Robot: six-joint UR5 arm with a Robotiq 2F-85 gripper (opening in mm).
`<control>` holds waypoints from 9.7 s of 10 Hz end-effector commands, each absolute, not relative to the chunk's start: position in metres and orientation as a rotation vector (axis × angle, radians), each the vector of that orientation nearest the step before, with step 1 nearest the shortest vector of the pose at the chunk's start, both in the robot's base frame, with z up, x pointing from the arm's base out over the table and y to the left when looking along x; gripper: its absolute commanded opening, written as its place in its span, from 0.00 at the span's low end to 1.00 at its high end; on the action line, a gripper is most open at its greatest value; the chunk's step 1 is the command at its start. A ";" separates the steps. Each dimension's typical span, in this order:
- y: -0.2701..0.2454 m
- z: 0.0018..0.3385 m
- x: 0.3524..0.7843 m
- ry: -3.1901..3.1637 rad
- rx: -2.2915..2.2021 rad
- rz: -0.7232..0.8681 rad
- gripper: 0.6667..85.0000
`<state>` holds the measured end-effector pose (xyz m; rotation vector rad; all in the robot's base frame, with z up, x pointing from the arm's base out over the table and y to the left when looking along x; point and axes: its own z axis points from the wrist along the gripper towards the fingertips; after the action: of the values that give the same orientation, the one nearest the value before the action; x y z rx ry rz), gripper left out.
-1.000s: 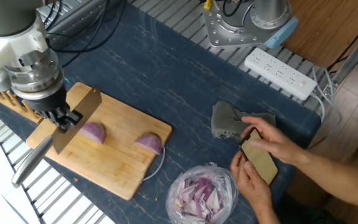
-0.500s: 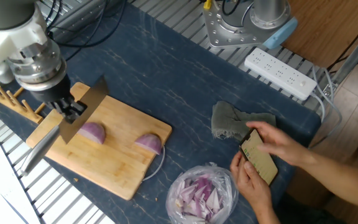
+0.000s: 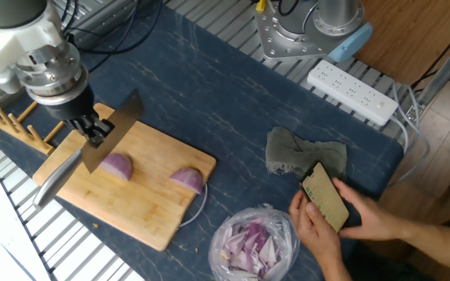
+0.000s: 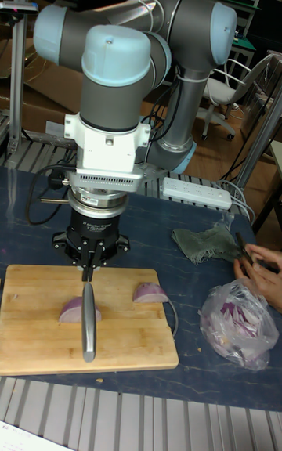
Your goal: Chop the onions
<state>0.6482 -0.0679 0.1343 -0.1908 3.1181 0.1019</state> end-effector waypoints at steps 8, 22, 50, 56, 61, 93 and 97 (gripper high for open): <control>-0.065 0.124 0.648 3.108 -0.140 0.157 0.01; -0.074 0.115 0.642 3.103 -0.137 0.169 0.01; -0.086 0.061 0.665 3.059 -0.206 0.085 0.01; -0.079 0.182 0.641 3.195 -0.236 0.078 0.01; -0.091 0.188 0.643 3.155 -0.419 -0.010 0.01; -0.083 0.190 0.648 3.107 -0.467 0.008 0.01; -0.083 0.190 0.649 3.106 -0.467 0.010 0.01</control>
<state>0.6479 -0.0854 0.1888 -0.4705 3.1109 -0.0079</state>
